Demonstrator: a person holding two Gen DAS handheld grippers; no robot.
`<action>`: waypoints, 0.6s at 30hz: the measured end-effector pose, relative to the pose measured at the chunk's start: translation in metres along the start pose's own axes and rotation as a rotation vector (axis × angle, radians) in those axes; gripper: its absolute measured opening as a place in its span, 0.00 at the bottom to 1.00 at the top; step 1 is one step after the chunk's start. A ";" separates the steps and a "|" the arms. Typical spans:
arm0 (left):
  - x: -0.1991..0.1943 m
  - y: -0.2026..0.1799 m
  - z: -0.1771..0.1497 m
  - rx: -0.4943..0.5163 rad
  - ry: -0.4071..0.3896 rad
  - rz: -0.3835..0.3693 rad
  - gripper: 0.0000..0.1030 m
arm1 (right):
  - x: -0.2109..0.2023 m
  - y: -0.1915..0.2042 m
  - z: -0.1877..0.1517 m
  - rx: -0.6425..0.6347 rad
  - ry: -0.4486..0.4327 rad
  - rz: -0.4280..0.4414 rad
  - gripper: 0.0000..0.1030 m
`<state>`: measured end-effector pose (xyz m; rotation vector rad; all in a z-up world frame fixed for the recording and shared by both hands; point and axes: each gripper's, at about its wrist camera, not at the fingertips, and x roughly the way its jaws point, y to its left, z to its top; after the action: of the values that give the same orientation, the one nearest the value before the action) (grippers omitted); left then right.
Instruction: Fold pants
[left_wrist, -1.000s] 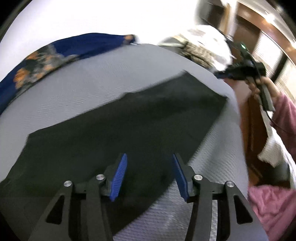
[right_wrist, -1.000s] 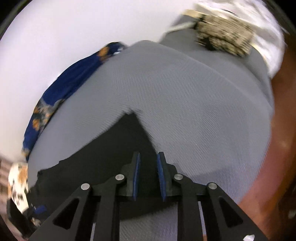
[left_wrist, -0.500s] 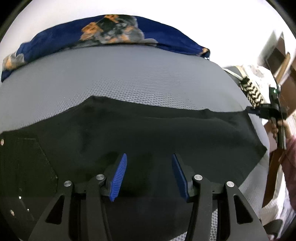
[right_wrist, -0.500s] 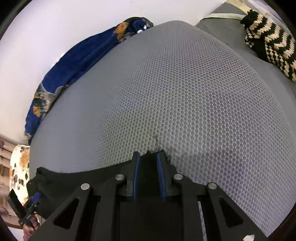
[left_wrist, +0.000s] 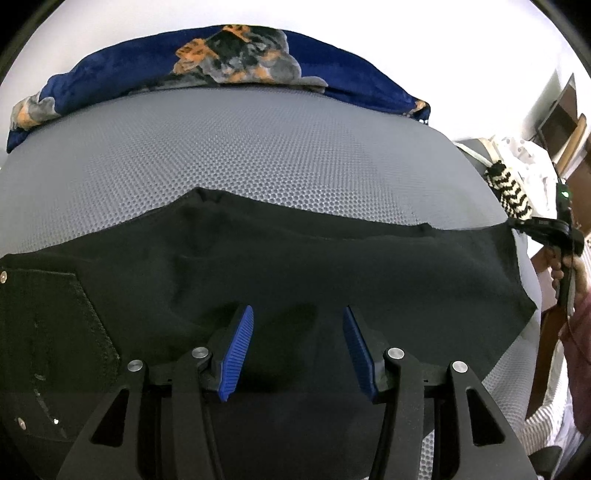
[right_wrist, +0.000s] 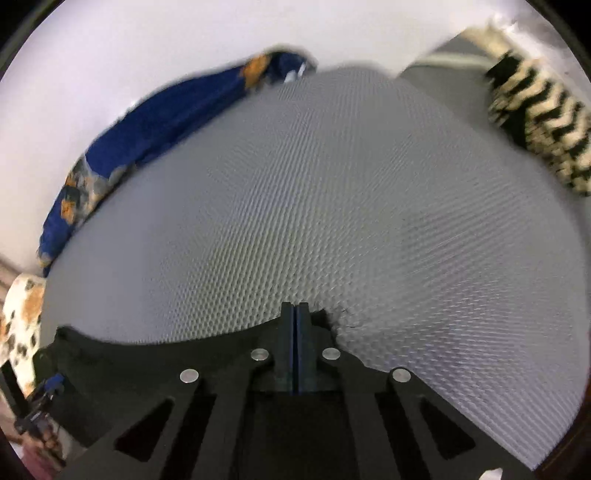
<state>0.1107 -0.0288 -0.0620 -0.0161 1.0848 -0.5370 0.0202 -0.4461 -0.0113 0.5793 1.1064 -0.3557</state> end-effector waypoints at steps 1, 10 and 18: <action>-0.001 0.001 0.000 -0.001 -0.005 -0.001 0.50 | -0.009 -0.001 -0.002 0.012 -0.037 -0.011 0.00; 0.009 0.011 -0.009 -0.007 0.012 0.046 0.50 | 0.021 -0.003 -0.007 0.067 -0.032 -0.121 0.00; -0.004 0.017 -0.007 -0.021 -0.024 0.034 0.50 | 0.021 -0.001 -0.004 0.042 0.014 -0.230 0.29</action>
<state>0.1100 -0.0104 -0.0670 -0.0221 1.0655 -0.4938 0.0253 -0.4441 -0.0324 0.4927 1.1850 -0.5759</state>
